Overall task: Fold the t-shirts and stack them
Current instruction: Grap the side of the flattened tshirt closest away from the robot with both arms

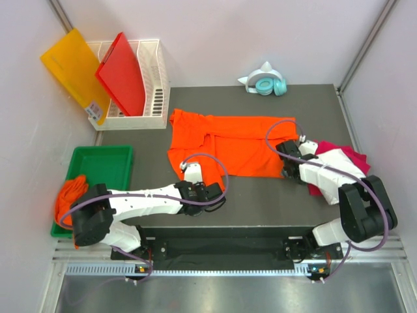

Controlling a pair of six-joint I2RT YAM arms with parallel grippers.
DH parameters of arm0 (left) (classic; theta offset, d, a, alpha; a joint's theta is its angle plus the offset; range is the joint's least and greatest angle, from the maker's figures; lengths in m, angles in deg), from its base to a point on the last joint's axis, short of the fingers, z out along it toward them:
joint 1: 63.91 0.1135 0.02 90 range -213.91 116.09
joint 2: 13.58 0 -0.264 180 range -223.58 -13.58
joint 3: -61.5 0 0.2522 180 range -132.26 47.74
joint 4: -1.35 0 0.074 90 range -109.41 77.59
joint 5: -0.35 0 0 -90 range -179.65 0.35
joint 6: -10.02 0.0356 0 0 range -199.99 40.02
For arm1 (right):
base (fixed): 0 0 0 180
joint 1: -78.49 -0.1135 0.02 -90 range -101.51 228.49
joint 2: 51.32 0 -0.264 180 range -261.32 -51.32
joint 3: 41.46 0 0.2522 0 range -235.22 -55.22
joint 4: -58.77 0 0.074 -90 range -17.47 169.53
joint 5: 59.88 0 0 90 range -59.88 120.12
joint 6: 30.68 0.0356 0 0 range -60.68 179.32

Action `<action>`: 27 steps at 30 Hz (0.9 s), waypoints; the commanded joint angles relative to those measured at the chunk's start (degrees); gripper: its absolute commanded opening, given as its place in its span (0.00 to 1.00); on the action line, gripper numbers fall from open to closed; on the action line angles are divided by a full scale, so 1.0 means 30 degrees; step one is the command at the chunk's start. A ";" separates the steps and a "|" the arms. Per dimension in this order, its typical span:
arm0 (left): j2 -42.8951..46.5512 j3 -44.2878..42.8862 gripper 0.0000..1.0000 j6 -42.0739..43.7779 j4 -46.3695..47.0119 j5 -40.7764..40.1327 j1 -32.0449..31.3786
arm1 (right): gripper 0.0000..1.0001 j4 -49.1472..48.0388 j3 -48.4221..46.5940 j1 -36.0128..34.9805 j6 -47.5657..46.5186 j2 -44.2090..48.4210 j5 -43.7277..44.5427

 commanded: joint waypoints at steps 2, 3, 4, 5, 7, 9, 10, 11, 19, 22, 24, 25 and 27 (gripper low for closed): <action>0.0249 -0.0309 0.00 0.0198 0.0048 -0.0489 -0.0063 | 0.56 -0.0488 -0.0815 0.0503 -0.0095 -0.0548 0.0085; 0.0191 -0.0309 0.00 0.0256 0.0107 -0.0489 -0.0063 | 0.56 -0.0488 -0.0845 0.0649 -0.0125 -0.0810 -0.0061; 0.0132 -0.0338 0.00 0.0286 0.0136 -0.0489 -0.0063 | 0.55 -0.0517 -0.0932 0.0737 -0.0154 -0.0929 -0.0091; 0.0103 -0.0397 0.00 0.0315 0.0136 -0.0489 -0.0063 | 0.55 -0.0634 -0.0933 0.0796 -0.0213 -0.1133 -0.0149; 0.0015 -0.0456 0.00 0.0374 0.0166 -0.0489 -0.0034 | 0.53 -0.0751 -0.0933 0.0972 -0.0358 -0.1194 -0.0413; -0.0015 -0.0456 0.00 0.0404 0.0166 -0.0489 -0.0034 | 0.48 -0.0927 -0.0933 0.1147 -0.0505 -0.1311 -0.0530; -0.0015 -0.0456 0.00 0.0433 0.0195 -0.0489 -0.0034 | 0.47 -0.0957 -0.0962 0.1177 -0.0564 -0.1369 -0.0531; -0.0015 -0.0456 0.00 0.0433 0.0224 -0.0489 -0.0034 | 0.43 -0.0928 -0.0991 0.1206 -0.0565 -0.1457 -0.0560; -0.0132 -0.0573 0.00 0.0579 0.0370 -0.0489 0.0083 | 0.13 -0.1133 -0.0933 0.1587 -0.0828 -0.1634 -0.0853; -0.0190 -0.0631 0.00 0.0609 0.0400 -0.0518 0.0113 | 0.02 -0.1162 -0.0933 0.1587 -0.0916 -0.1546 -0.0912; -0.0248 -0.0661 0.00 0.0609 0.0400 -0.0547 0.0142 | 0.00 -0.1075 -0.0846 0.1588 -0.1004 -0.1400 -0.0883; -0.0220 -0.0690 0.00 0.0609 0.0371 -0.0548 0.0142 | 0.00 -0.1103 -0.0816 0.1588 -0.1033 -0.1370 -0.0911; -0.0191 -0.0720 0.00 0.0521 0.0283 -0.0635 0.0142 | 0.00 -0.1103 -0.0699 0.1529 -0.1150 -0.1078 -0.1028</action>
